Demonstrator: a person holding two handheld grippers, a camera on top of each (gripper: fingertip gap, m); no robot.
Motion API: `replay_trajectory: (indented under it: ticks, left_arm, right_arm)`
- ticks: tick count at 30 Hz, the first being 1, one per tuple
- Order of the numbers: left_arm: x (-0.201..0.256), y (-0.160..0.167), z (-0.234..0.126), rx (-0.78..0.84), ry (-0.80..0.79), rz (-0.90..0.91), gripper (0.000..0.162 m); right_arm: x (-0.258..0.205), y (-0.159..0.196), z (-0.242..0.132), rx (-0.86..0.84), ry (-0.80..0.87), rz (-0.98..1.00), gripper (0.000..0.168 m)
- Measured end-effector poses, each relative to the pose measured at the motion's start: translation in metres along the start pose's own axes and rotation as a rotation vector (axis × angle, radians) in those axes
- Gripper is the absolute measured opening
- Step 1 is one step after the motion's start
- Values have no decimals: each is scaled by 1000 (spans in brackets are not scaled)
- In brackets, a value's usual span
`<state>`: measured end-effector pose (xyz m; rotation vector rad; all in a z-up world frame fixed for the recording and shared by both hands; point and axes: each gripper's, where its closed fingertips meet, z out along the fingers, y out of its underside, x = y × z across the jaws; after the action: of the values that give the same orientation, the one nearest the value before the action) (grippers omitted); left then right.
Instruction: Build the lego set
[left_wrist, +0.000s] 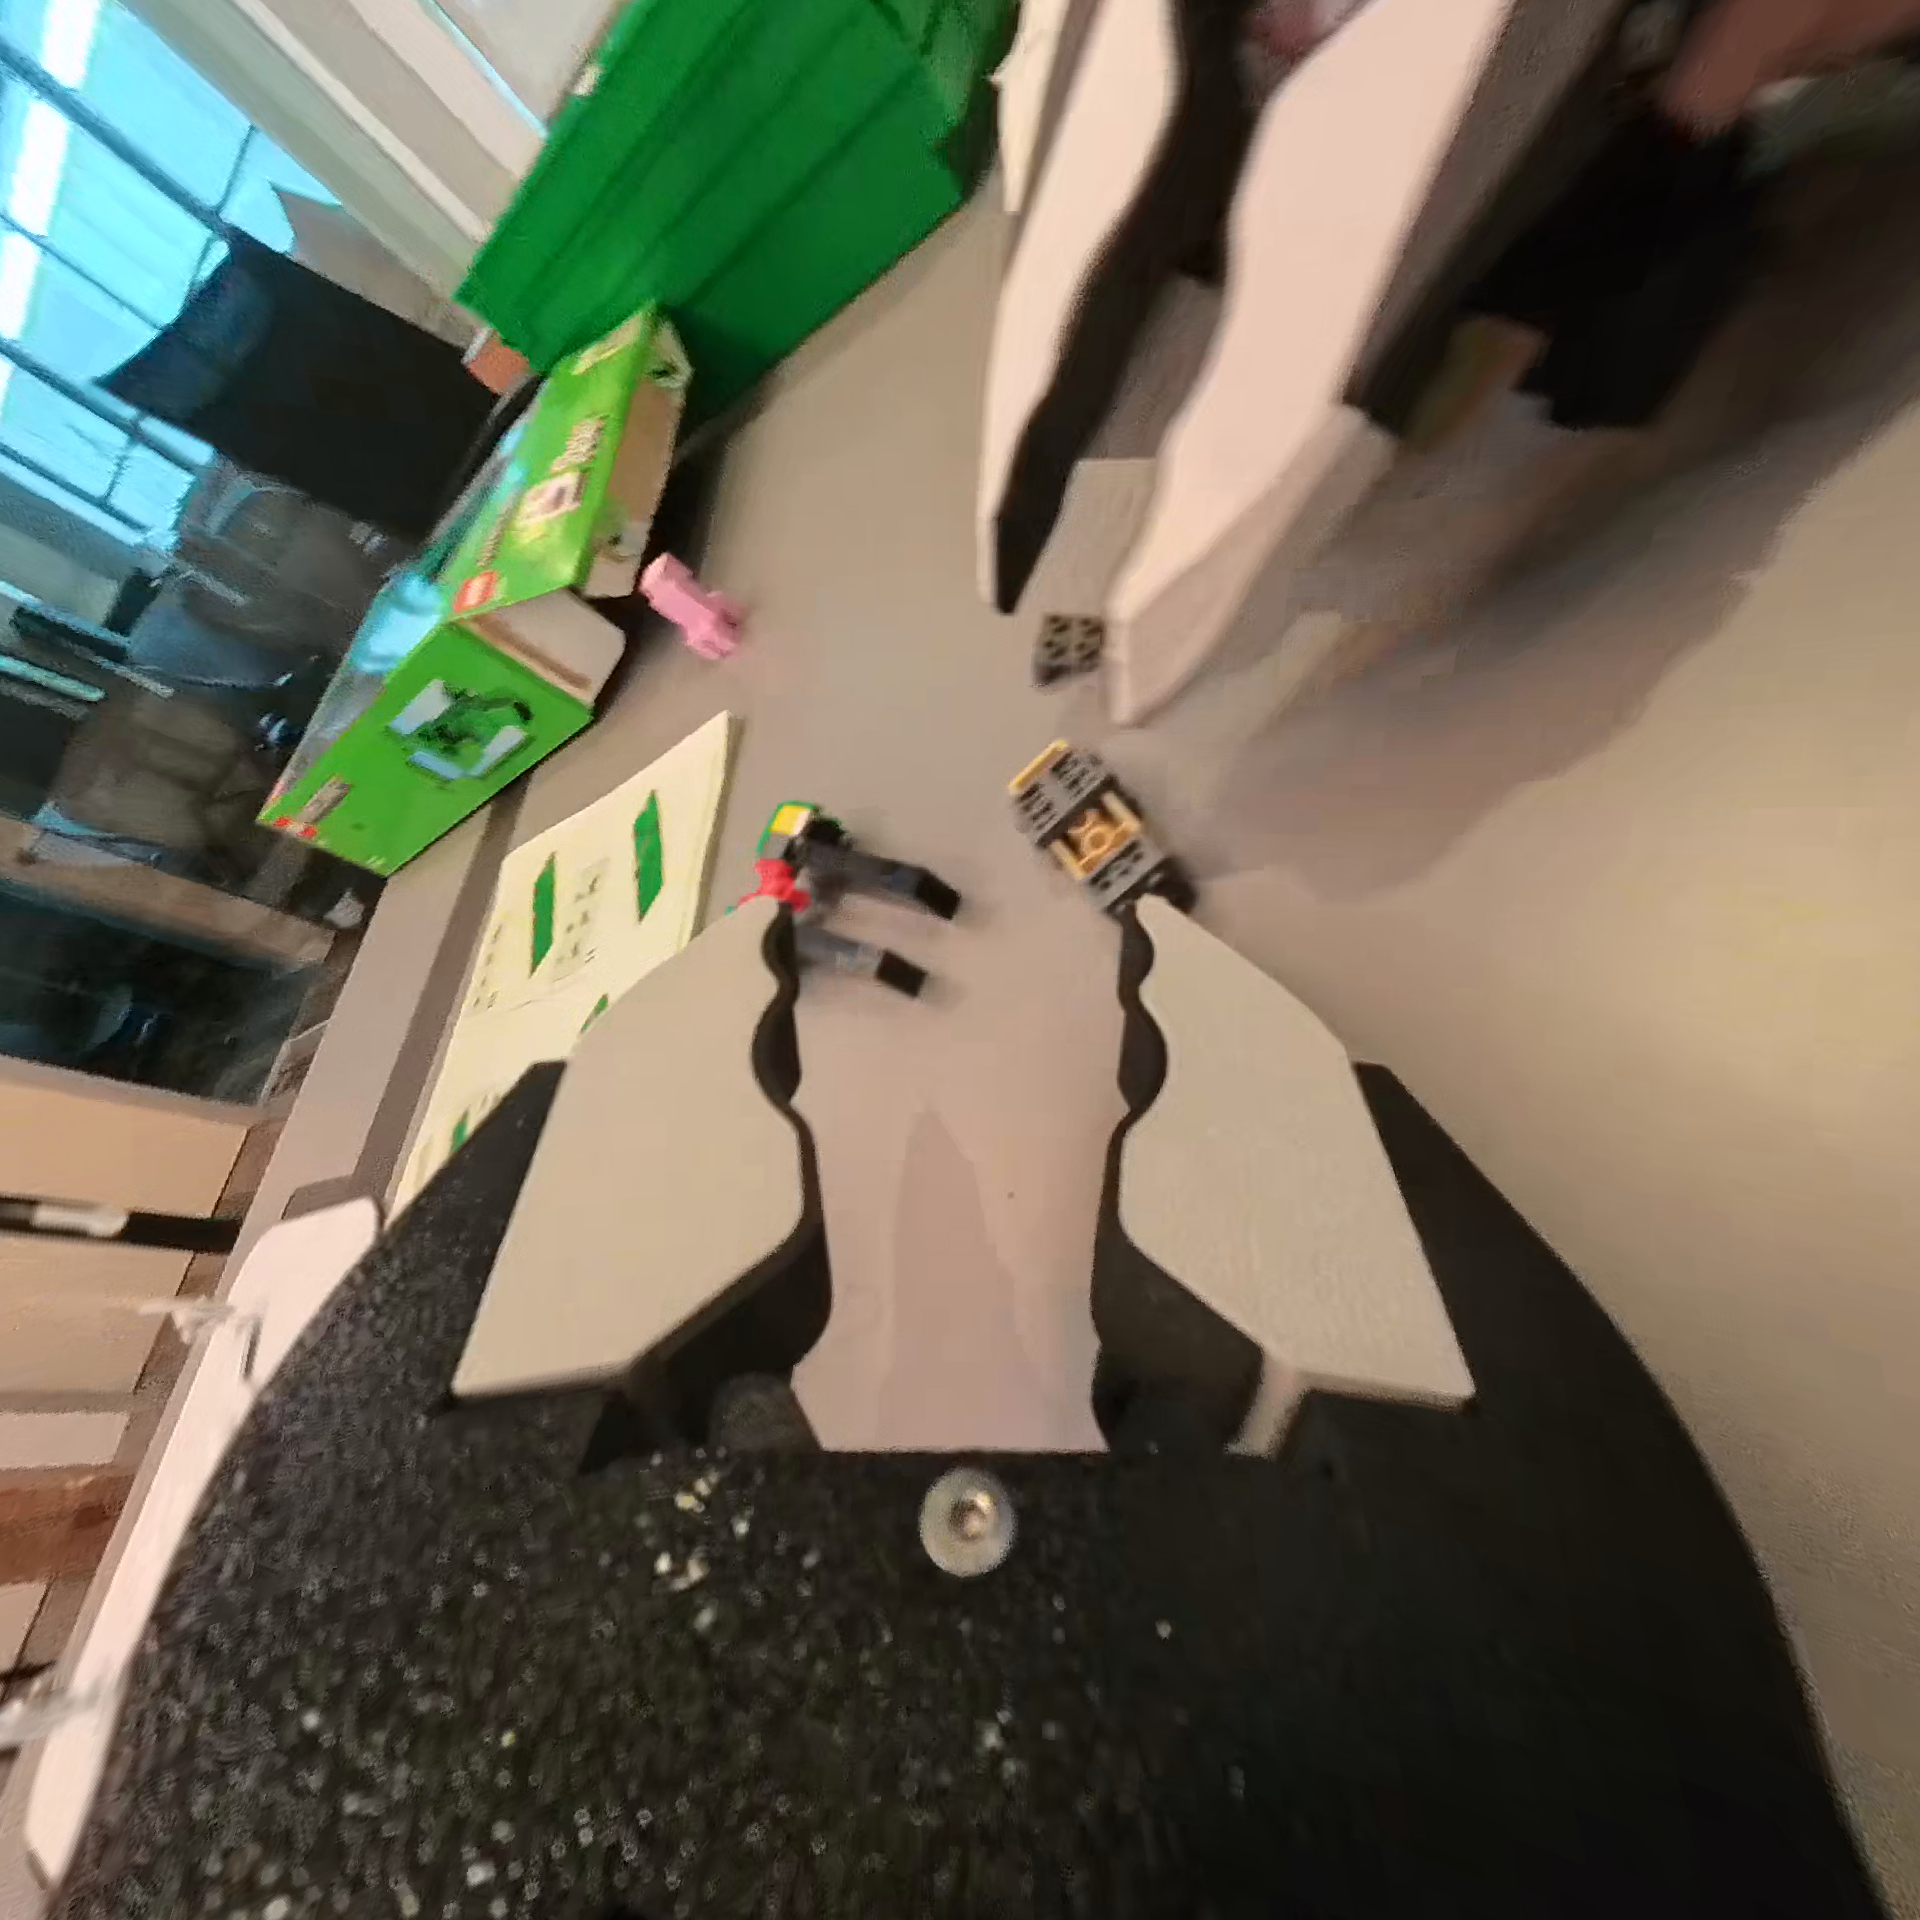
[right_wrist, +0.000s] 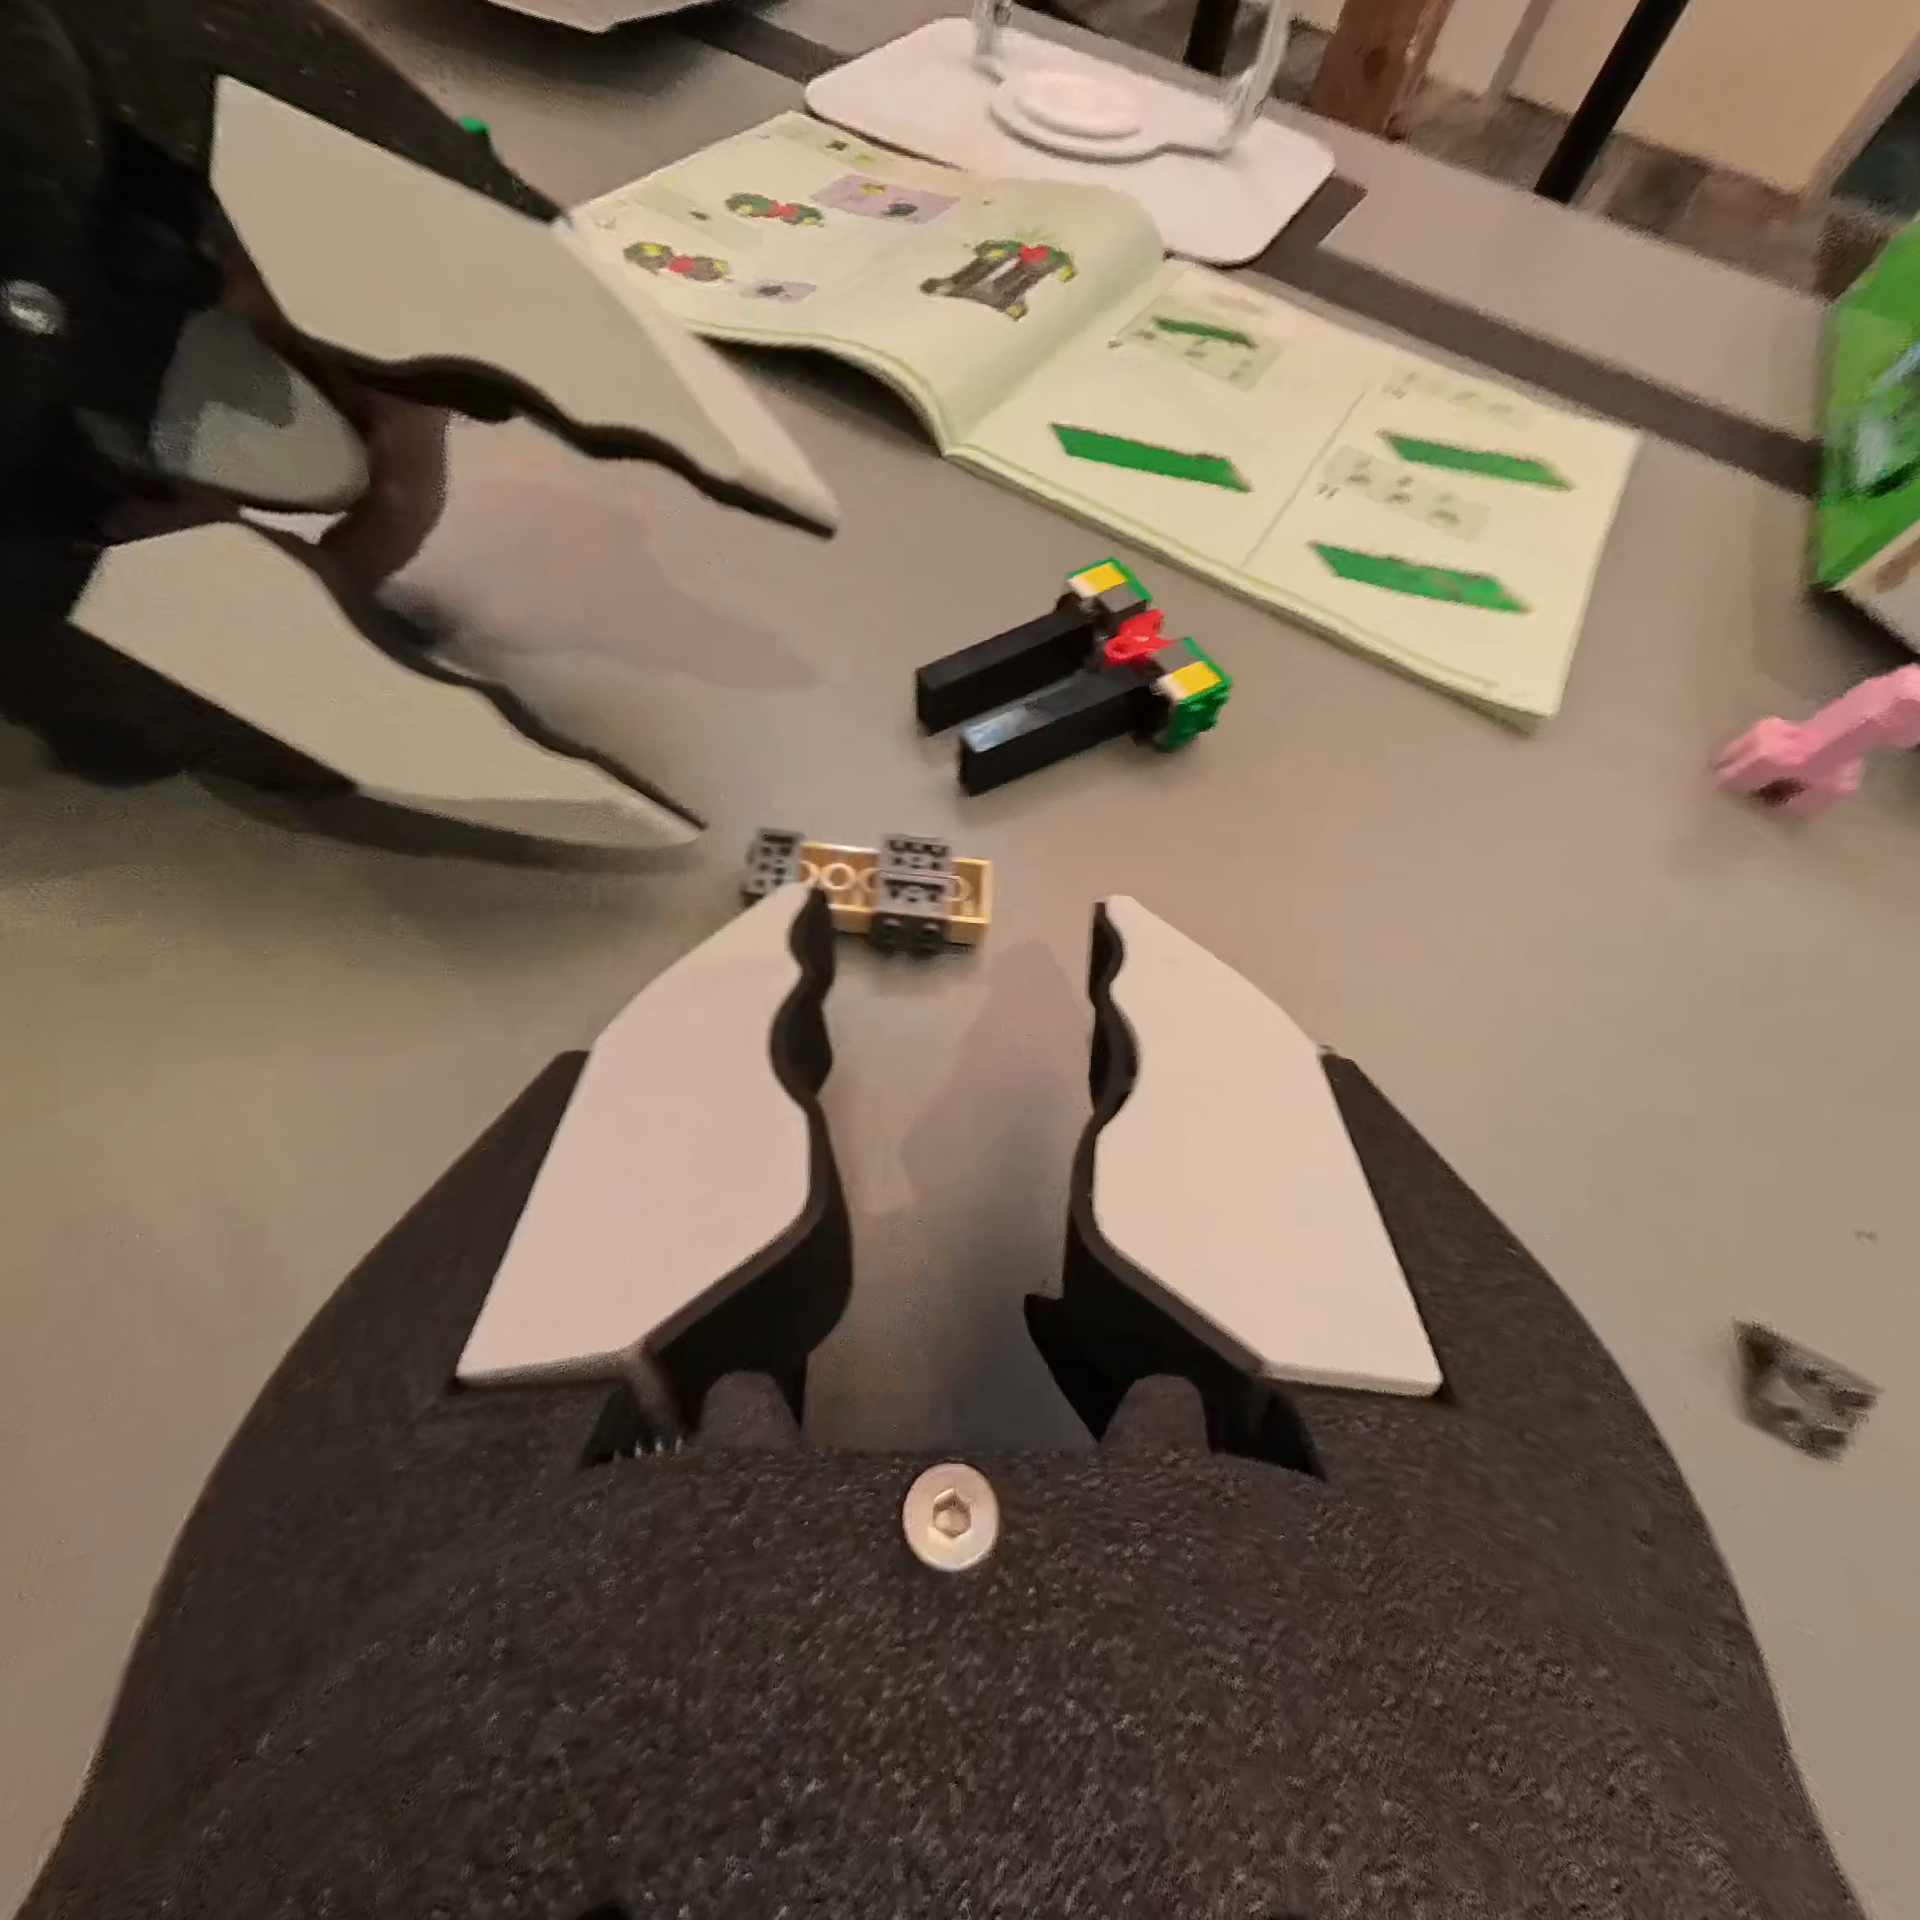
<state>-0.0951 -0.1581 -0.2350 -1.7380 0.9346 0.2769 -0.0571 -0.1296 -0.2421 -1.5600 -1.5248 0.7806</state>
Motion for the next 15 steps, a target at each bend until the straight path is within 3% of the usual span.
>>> replay_trajectory:
  ticks: [3, 9, 15]
  left_arm:
    - [-12, 14, -3, -8, -43, -61, 59]
    - [-34, 31, -5, -62, -152, -155, 46]
    - [-23, 20, -6, 19, -73, -149, 41]
  right_arm:
    - [-14, 1, 8, -46, -3, -1, 59]
    - [-19, 9, 24, -150, 5, -47, 61]
    - [-22, 11, 28, -174, -91, -33, 53]
